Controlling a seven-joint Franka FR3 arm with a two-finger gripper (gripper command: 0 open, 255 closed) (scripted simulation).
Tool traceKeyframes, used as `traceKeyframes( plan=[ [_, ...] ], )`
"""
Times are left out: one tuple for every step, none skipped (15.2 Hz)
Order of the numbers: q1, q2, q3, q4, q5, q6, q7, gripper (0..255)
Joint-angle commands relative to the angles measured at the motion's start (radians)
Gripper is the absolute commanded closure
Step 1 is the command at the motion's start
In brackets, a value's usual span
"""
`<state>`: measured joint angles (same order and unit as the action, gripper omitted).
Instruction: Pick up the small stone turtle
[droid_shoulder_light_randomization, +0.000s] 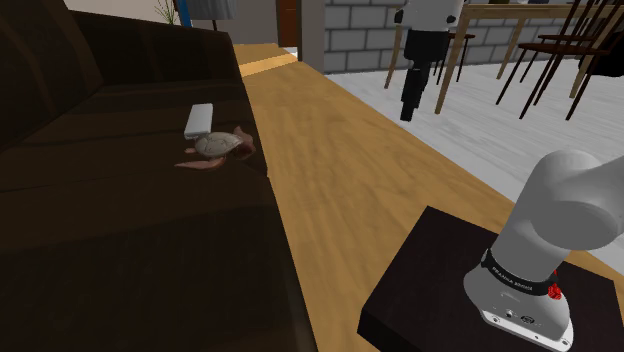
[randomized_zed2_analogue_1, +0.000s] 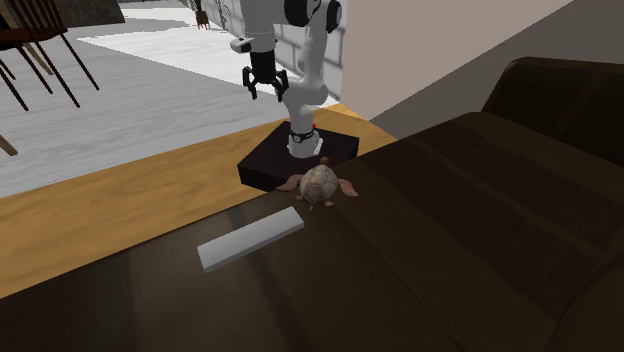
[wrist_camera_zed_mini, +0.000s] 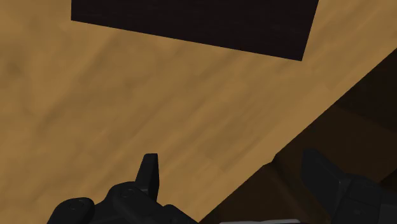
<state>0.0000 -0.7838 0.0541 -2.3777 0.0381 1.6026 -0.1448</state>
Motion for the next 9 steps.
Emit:
traceKeyframes(
  plan=[
    [0.000,0.000,0.000,0.000,0.000,0.000,0.000,0],
    [0.005,0.026,0.018,0.016,0.013,0.010,0.021,0],
    [0.011,0.053,0.036,0.032,0.025,0.020,0.042,0],
    [0.015,0.080,0.054,0.050,0.036,0.030,0.063,0],
    [0.019,0.108,0.071,0.069,0.047,0.039,0.084,0],
    [0.023,0.137,0.089,0.089,0.056,0.048,0.104,0],
    [0.026,0.166,0.106,0.110,0.064,0.057,0.125,0],
    [0.029,0.196,0.123,0.133,0.071,0.065,0.146,0],
    [0.032,0.226,0.139,0.156,0.077,0.073,0.166,0]
  ],
)
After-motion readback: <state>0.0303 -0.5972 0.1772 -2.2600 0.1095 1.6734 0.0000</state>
